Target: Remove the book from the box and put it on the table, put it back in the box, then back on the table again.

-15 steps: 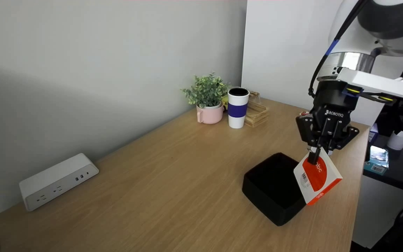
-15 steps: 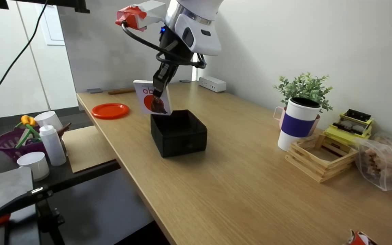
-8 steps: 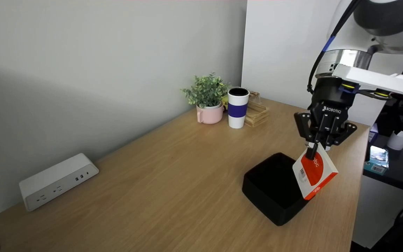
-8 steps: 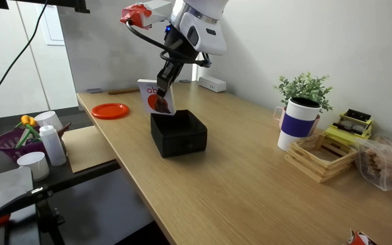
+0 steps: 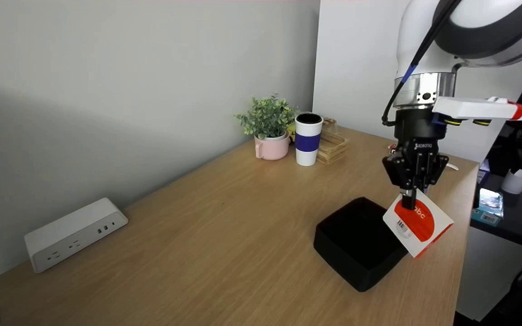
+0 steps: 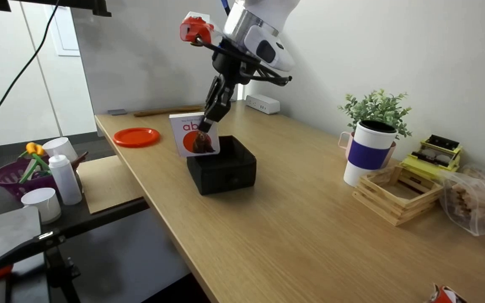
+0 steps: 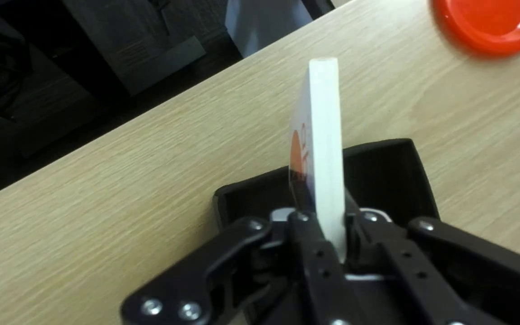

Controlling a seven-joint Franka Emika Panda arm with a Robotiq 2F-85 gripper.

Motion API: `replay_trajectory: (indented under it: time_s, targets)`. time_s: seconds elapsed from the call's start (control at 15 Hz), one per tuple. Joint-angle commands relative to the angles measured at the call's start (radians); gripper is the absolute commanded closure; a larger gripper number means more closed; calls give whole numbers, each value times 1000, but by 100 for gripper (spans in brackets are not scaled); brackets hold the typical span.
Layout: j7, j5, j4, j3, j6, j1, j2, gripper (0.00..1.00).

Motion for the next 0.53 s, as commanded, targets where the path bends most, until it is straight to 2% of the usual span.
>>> replay_trajectory:
  time_s: [0.0,0.27,0.47]
  targets:
    - [-104,-70,83,2,-81,-14,54,96]
    - [-146,-83,109,4,-103,-17,57,96]
    - [-108,-54,110,4,-114,-16,43,96]
